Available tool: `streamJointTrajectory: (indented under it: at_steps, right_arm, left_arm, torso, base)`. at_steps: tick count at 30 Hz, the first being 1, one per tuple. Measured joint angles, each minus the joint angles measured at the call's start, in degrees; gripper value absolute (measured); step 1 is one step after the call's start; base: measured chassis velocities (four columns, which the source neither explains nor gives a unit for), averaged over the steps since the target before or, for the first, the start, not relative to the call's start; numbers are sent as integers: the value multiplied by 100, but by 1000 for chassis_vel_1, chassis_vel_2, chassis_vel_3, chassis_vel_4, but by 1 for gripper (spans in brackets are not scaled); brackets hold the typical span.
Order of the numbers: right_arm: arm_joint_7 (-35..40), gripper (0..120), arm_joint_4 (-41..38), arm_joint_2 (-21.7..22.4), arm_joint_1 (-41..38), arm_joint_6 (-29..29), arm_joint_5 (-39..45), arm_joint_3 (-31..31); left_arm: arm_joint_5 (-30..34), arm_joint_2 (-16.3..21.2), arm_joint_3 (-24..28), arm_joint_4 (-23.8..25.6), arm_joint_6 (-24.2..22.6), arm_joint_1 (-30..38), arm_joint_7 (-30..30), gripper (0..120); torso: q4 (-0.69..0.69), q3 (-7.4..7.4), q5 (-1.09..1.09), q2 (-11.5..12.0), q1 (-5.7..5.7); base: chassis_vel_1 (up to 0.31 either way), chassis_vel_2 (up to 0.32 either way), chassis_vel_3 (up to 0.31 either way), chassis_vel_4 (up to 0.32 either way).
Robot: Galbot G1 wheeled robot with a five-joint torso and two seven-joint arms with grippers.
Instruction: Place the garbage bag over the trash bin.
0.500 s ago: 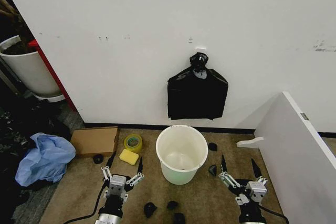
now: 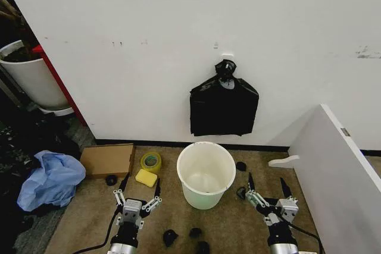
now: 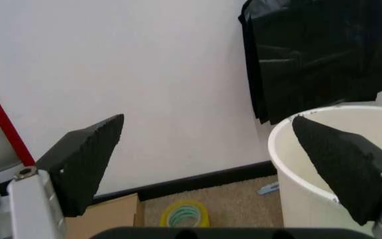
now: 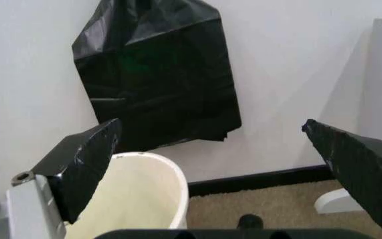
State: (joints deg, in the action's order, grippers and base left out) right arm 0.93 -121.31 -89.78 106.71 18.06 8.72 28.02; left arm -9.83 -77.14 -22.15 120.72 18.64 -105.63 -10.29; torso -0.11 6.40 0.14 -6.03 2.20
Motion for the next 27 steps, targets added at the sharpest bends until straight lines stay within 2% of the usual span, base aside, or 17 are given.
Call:
streamJointTrajectory:
  at_steps: [4, 10, 14, 15, 19, 22, 23, 25, 27]
  right_arm:
    - [0, 100, 26, 69, -121, -217, 244, -36]
    - [-32, 100, -46, 298, -411, -737, 1046, -155]
    - [-133, 100, -87, 697, -1122, -1424, 2240, -251]
    - [-133, 100, -87, 697, -1122, -1424, 2240, -251]
    - [-328, 100, -30, 983, -1804, -2093, 3736, -82]
    - [-371, 100, 24, 1019, -2169, -2417, 4795, 147]
    - [-371, 100, 24, 1019, -2169, -2417, 4795, 147]
    - [-387, 100, 161, 1026, -2585, -2664, 5462, 204]
    - [-447, 100, 292, 1010, -2881, -2837, 5770, 196]
  left_arm:
    - [29, -46, -1, -28, 0, 40, -24, 100]
    - [123, -33, -37, -47, 0, 63, -7, 100]
    - [150, 17, -90, -52, 1, 62, 19, 100]
    - [150, 17, -90, -52, 1, 62, 19, 100]
    - [147, 69, -38, -120, -9, 113, 60, 100]
    - [176, 190, 72, -210, -37, 231, 121, 100]
    - [176, 190, 72, -210, -37, 231, 121, 100]
    - [178, 182, 41, -225, -12, 194, 134, 100]
    - [178, 152, -23, -222, 8, 156, 139, 100]
  torso:
    - [0, 0, 0, 0, 0]
    - [0, 0, 0, 0, 0]
    - [0, 0, 1, 0, 0]
    - [0, 0, 1, 0, 0]
    - [2, 0, 1, 0, 0]
    - [-3, 0, 0, 0, 0]
    - [-3, 0, 0, 0, 0]
    - [-1, 1, 0, 0, 1]
    - [1, 1, 0, 0, 0]
  base:
    - [0, 0, 0, 0]
    - [0, 0, 0, 0]
    - [0, 0, 0, 0]
    - [0, 0, 0, 0]
    - [0, 0, 0, 0]
    - [0, 0, 0, 0]
    - [0, 0, 0, 0]
    - [0, 0, 0, 0]
    - [0, 0, 0, 0]
